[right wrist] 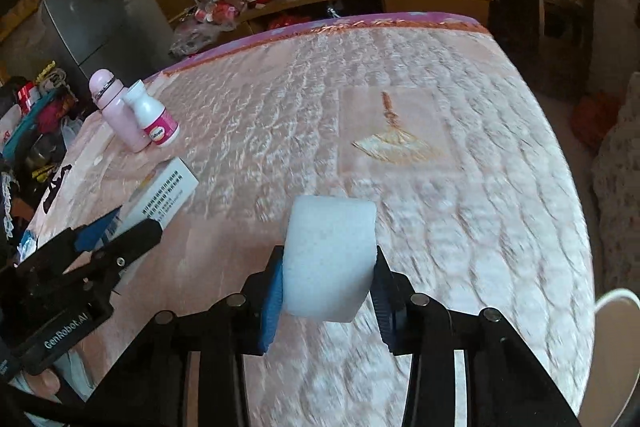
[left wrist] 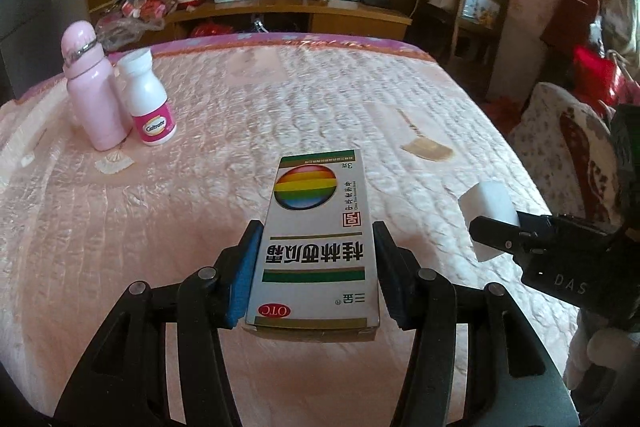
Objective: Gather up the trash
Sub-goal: 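Carry the rainbow box and white sponge over the white bucket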
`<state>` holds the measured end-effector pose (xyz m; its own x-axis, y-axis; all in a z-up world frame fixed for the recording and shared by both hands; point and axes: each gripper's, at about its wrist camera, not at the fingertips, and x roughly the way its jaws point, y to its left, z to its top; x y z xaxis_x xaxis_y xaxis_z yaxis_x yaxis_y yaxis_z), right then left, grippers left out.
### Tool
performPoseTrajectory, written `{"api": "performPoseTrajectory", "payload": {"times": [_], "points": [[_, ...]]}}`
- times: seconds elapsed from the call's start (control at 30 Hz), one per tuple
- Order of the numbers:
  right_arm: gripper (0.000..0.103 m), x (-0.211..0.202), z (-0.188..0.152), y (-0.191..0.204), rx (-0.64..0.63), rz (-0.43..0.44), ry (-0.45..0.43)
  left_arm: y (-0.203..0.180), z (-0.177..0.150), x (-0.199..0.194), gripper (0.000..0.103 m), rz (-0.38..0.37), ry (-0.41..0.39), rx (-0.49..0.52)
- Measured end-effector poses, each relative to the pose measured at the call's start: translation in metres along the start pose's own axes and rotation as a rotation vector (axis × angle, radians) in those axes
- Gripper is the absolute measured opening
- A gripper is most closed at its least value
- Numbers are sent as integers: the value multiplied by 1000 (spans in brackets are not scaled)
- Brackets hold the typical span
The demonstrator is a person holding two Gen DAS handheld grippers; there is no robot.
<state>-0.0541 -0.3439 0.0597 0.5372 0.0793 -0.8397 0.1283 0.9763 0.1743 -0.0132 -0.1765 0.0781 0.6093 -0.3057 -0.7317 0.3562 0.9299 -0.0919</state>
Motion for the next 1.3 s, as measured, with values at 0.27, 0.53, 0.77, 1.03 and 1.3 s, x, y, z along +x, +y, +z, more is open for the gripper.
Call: {"api": "performPoseTrajectory", "payload": {"times": [0.27,0.53,0.77,1.03,1.3], "points": [[38,-40,-37,-26,55,-6,-28,-37,-18,-28,52,-11,-29,45],[38,-89,-71,-53,88,-38,-75,-94,-33,-51,52,-50,-68,124],[38,-123,-96,-86,124,-82,-98,-143,-42,-60,52,-102,-76,188],[38,-157,-122,-133,186,-142,-117,-204,-50,-60,52,-165,-65,265],[38,-178,-147,-189,268,-220,-116,-270,-61,-47,52,-219,-34,354]]}}
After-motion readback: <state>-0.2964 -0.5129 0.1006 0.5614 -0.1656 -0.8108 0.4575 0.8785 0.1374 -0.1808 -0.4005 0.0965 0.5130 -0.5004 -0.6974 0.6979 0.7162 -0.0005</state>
